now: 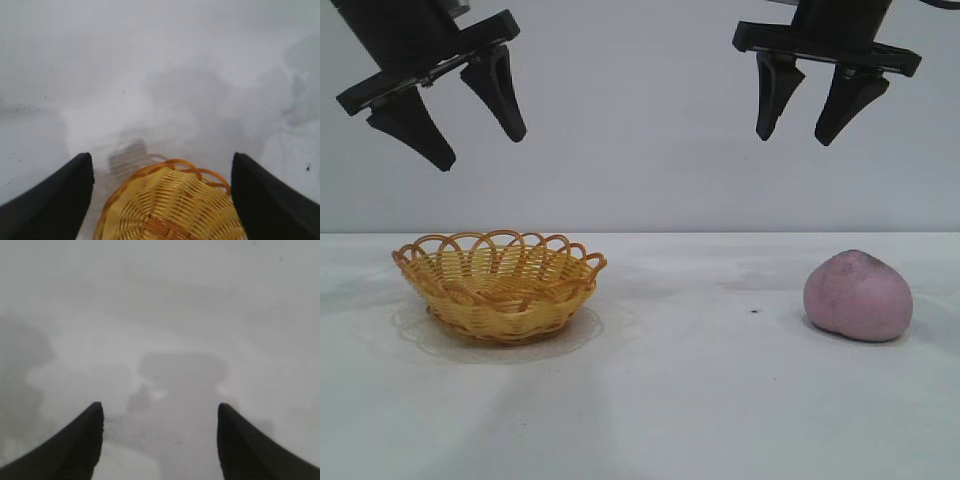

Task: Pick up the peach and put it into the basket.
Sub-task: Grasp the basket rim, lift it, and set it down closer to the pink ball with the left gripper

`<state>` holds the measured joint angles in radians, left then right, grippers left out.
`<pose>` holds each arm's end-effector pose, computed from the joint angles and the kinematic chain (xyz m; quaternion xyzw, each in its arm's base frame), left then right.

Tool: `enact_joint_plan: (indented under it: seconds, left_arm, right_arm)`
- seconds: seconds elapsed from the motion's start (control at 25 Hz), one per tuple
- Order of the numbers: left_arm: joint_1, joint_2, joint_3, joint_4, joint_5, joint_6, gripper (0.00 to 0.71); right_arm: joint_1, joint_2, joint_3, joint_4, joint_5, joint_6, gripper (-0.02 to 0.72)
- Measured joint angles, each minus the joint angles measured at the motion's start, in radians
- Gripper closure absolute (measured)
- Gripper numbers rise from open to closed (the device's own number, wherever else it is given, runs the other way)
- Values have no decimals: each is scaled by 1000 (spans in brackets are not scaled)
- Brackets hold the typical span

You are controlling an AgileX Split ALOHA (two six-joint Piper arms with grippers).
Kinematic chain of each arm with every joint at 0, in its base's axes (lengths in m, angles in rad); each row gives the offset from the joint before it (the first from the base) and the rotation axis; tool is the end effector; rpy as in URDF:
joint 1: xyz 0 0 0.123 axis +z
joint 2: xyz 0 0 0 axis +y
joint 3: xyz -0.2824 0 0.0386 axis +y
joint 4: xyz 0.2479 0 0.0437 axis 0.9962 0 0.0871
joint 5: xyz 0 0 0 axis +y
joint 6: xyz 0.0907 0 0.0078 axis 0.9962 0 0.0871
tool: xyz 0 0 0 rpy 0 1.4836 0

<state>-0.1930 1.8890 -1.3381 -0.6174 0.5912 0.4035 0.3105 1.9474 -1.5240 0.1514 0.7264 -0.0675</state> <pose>0.3949 -0.1072 0.2158 0.0788 0.9395 -0.2013 0.2657 0.4049 0.1395 0.2305 -0.1400 0.9558 0.0927 0.2412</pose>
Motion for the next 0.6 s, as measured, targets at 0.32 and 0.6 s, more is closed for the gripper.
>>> enact_joint_plan:
  seconds: [0.32,0.6]
  left_arm:
    - [0,0,0,0,0,0,203]
    - [0,0,0,0,0,0,203]
  right_arm:
    - [0,0,0,-2,0,0,282]
    - [0,0,0,-2,8,0,282]
